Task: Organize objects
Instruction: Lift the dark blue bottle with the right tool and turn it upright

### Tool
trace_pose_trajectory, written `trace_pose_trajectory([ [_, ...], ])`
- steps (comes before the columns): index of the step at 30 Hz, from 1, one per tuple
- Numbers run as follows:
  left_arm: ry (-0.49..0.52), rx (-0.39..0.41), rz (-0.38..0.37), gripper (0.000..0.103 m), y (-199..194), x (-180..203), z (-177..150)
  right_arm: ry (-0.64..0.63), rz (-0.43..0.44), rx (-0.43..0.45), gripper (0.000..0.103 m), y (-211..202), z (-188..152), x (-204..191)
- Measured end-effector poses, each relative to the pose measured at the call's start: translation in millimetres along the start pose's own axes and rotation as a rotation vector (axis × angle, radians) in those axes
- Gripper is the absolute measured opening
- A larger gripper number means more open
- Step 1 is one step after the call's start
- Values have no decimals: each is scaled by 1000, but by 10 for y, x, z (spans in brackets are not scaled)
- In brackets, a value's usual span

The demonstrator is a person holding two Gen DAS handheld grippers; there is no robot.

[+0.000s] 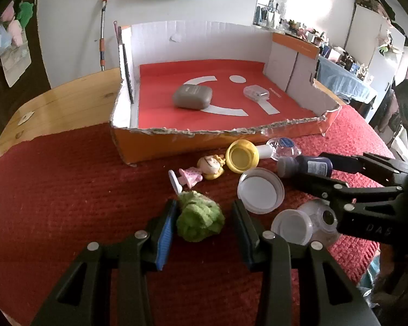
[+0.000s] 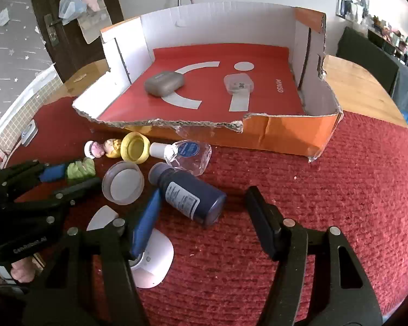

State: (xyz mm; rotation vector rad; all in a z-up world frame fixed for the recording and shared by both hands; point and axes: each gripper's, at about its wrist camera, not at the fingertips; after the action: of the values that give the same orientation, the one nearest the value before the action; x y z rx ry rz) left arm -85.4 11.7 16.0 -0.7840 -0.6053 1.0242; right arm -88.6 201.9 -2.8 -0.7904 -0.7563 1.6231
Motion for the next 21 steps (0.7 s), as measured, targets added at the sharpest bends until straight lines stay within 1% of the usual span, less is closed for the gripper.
trace_pose_trajectory([
  [1,7,0,2,35,0,12,3,-11,5,0,58,12,3,-24],
  [2,13,-1,6,31,1,22,4,-19,14,0,48,17,2,-48],
  [3,20,-1,11,29,0,34,0,-29,28,0,44,19,1,-79],
  [5,24,0,13,28,-16,41,-9,-45,16,3,43,20,2,-112],
  [13,3,10,-16,28,-82,9,-21,1,78,21,41,-112,-32,-27],
  [14,2,12,-19,28,-92,12,-20,3,82,24,37,-125,-34,-25],
  [16,5,15,-21,28,-111,25,-14,13,110,26,32,-163,-46,-16],
  [17,7,17,-22,28,-122,34,-12,13,119,26,31,-182,-50,-23],
  [19,12,20,-19,28,-130,54,-12,5,104,23,29,-176,-54,-39],
  [21,13,19,-18,28,-128,62,-11,11,117,17,27,-157,-72,-33],
])
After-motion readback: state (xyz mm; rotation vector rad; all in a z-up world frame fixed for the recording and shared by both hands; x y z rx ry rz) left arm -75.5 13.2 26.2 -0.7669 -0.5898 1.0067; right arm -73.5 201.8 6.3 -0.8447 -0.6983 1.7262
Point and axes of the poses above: each gripper's, at about its wrist camera, not at the fingertips, and y roughly the way its jaws point, x to its right, z to its top, and after that the axes turned 3 degrees about -x, right-handed
